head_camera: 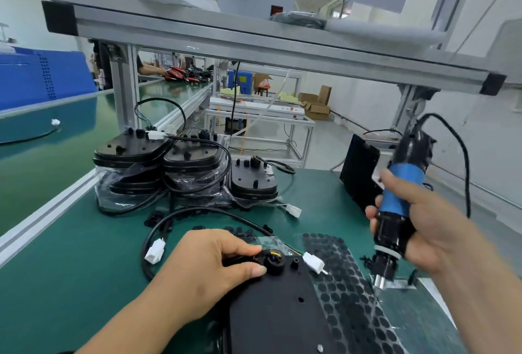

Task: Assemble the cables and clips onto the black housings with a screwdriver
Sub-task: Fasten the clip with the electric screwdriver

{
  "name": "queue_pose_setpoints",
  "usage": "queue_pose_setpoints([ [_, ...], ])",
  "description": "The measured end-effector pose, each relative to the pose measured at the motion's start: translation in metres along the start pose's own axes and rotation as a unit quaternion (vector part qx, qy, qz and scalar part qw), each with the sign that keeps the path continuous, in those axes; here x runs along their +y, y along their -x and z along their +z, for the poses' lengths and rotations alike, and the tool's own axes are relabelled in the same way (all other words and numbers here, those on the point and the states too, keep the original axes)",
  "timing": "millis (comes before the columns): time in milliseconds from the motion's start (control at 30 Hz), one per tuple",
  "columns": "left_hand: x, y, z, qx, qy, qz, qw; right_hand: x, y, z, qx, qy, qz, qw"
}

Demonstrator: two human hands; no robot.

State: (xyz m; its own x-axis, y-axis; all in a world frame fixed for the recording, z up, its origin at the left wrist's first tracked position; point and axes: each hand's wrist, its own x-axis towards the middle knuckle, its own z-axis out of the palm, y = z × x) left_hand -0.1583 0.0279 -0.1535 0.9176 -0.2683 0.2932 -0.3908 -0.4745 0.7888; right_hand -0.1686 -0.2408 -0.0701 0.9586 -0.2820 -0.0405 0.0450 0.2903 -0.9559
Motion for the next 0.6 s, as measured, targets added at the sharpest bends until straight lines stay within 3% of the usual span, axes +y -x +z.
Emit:
queue_pose_setpoints([
  [333, 0.001, 0.001, 0.0, -0.002, 0.036, 0.017, 0.999, 0.013, -0.004, -0.049, 0.075, -0.026, -0.005, 0.997],
  [600, 0.002, 0.003, -0.001, 0.009, -0.002, 0.044, 0.999, 0.02, -0.012, -0.064, 0.119, -0.028, -0.032, 0.992],
])
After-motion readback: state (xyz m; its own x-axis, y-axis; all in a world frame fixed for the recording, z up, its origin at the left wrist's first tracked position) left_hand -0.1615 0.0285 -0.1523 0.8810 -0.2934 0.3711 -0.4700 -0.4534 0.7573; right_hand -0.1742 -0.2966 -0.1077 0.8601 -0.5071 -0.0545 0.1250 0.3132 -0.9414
